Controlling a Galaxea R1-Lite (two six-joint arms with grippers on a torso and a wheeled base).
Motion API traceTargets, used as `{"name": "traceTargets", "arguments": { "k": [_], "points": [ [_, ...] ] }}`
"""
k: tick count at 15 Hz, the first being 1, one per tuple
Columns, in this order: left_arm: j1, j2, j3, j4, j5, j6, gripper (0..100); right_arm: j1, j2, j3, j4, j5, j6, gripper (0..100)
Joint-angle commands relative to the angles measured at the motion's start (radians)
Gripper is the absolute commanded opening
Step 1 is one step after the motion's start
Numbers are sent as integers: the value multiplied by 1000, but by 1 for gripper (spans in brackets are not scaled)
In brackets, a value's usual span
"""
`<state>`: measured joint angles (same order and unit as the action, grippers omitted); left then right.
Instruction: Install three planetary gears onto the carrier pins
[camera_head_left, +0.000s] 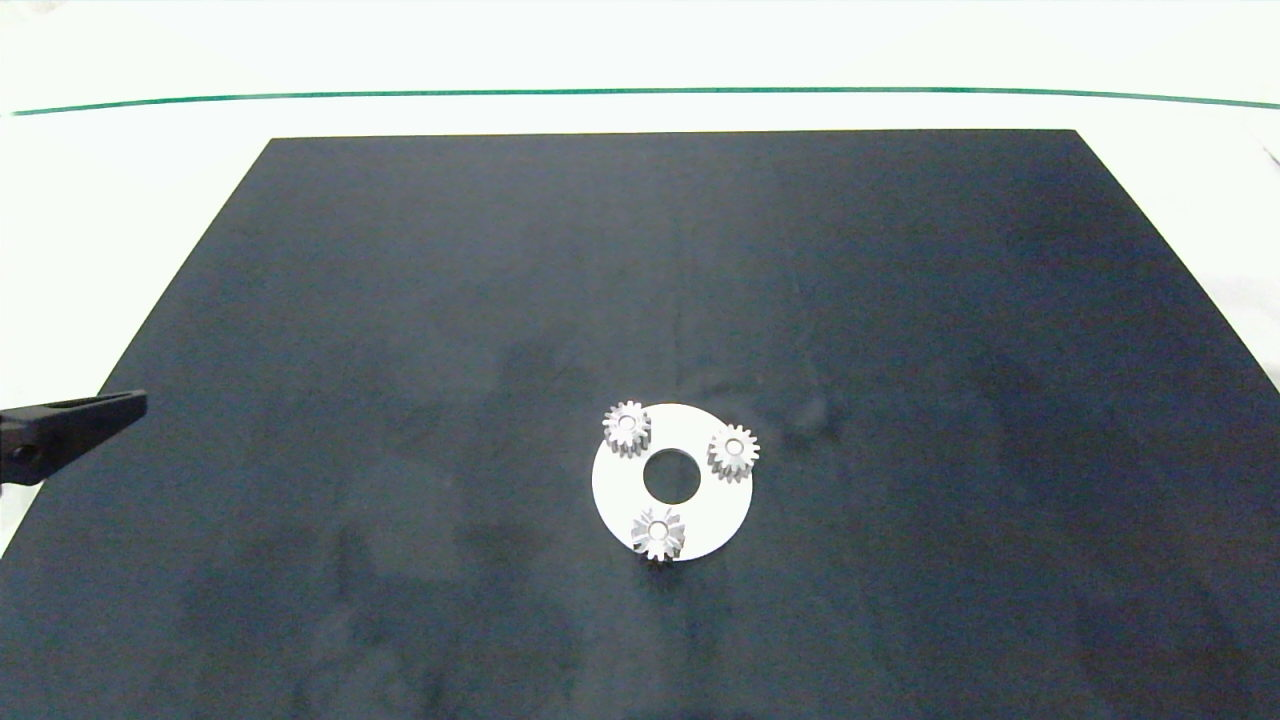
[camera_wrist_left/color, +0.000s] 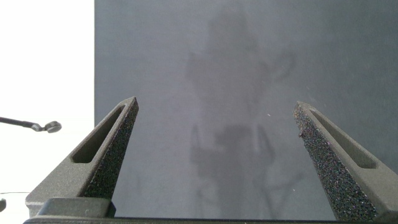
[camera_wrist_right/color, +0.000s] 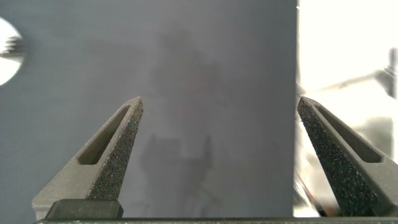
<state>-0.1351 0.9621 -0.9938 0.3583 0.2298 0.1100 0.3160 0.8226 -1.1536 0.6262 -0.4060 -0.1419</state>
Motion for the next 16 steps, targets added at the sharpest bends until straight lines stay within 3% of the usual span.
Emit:
{"name": "traceTargets", "arguments": {
  "k": [1,4,6,8,9,11,14,15,16],
  "points": [
    [19,-169,37,-2,2,5,100,-202,-131,132,-75,-8,-19,100],
    [23,-342,92,-10,5,23,100,-244,-382,253,-94,-22,-39,100],
    [31,-453,133,-9,8,53,100,-250,-503,285,-94,-91,-76,100],
    [49,-557,188,-5,8,56,100,-259,-586,319,-94,-145,-143,100],
    [80,-603,216,-5,8,63,100,-279,-609,333,-97,-163,-145,100],
    [97,-689,245,-4,8,82,100,-328,-658,374,-108,-157,-146,100],
    [101,-780,267,-4,8,92,100,-333,-740,407,-109,-154,-146,100],
    [112,-816,288,-4,11,117,100,-333,-767,419,-109,-152,-145,100],
    [127,-876,314,-5,23,189,100,-327,-793,430,-109,-155,-145,100]
  ]
}}
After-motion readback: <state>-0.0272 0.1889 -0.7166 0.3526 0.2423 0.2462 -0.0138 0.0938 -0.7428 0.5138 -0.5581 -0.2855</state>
